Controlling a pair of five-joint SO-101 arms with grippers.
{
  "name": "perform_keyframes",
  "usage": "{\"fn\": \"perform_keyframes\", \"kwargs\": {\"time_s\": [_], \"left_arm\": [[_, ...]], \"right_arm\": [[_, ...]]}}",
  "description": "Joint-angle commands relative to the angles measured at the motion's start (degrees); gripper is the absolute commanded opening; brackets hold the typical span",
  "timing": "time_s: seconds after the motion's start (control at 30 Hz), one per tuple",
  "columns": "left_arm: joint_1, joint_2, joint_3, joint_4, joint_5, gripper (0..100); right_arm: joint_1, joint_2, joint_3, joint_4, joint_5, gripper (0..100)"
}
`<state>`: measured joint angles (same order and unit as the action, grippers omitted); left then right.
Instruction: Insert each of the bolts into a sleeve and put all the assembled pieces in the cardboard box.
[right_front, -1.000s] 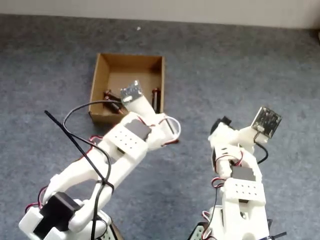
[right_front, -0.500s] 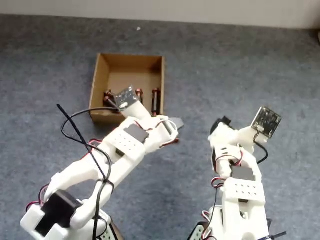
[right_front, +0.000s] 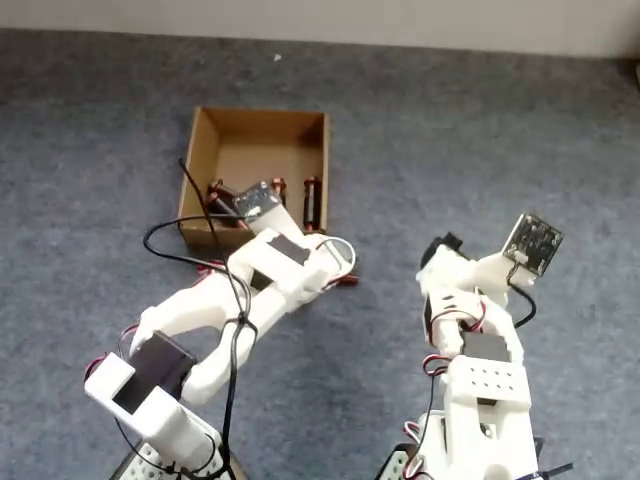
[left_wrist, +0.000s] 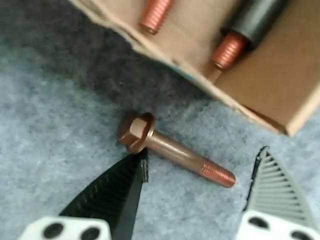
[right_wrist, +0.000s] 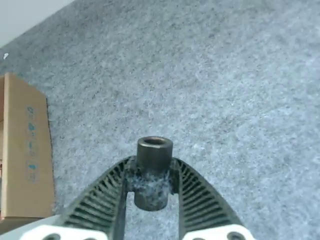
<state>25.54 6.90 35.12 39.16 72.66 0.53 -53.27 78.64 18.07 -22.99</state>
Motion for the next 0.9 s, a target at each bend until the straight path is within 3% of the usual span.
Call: {"fn": "perform_keyframes", "kwargs": {"time_s": [0.0, 0.23, 0.5, 0.77, 0.87], "left_arm": [[-4.09, 0.57, -2.42, -0.79, 0.88, 31], [-6.64, 0.66, -2.42, 3.34, -0.26, 9], [-7.87, 0.04, -2.59, 7.47, -1.93, 8], [-7.34, -3.30, -6.20, 18.29, -2.64, 8], [-7.34, -7.43, -6.11, 21.01, -5.89, 1]], "right_arm": [[0.57, -1.89, -0.40, -1.36, 0.26, 0.5], [0.57, -1.89, -0.40, -1.36, 0.26, 0.5], [0.57, -1.89, -0.31, -1.36, 0.26, 0.5], [0.57, -1.98, -0.31, -1.27, 0.26, 0.5], [0.57, -2.07, -0.31, -1.19, 0.62, 0.5]]}}
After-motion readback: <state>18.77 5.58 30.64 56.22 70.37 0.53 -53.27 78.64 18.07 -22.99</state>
